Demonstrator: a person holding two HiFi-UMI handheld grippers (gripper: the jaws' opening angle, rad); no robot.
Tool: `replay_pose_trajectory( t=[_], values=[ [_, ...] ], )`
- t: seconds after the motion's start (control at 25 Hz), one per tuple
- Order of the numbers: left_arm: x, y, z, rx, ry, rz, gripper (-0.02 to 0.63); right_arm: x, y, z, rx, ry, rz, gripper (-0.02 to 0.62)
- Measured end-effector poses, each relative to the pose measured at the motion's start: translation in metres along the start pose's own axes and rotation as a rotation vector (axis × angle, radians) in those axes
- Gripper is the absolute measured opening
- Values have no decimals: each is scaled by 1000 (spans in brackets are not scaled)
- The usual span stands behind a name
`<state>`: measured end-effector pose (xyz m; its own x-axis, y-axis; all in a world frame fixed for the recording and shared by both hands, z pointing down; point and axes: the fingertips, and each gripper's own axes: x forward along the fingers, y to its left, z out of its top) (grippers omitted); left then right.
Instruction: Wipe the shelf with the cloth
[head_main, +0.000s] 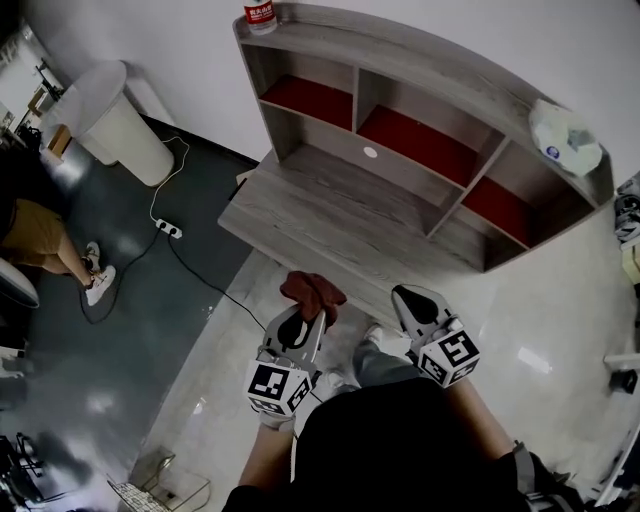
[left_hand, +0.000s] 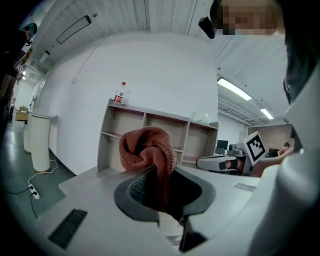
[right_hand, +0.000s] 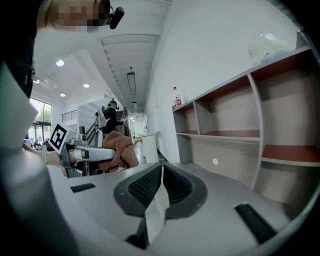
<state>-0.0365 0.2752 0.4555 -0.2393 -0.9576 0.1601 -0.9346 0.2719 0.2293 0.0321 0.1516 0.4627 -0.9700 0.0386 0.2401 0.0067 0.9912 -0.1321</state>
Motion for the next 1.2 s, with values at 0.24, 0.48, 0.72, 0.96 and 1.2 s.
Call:
replay_pose_trajectory(
  t=[0.24,0.48,0.72,0.96,1.2],
  values=[
    [69,18,17,12,12,-2,69,29,-60,16,13,-18,6,5],
    [137,17,29,41,44,-25,70,37,-123,26,38,-32,-30,6],
    [184,6,40,83,82,-72,71,31,-163,27,78,-32,-94,6],
    [230,10,53,106,91,-156,71,31,-191,21,111,-35,-182,6],
    [277,21,70,137,112,-264,71,29,-210,14,162,-28,-323,6]
  ],
)
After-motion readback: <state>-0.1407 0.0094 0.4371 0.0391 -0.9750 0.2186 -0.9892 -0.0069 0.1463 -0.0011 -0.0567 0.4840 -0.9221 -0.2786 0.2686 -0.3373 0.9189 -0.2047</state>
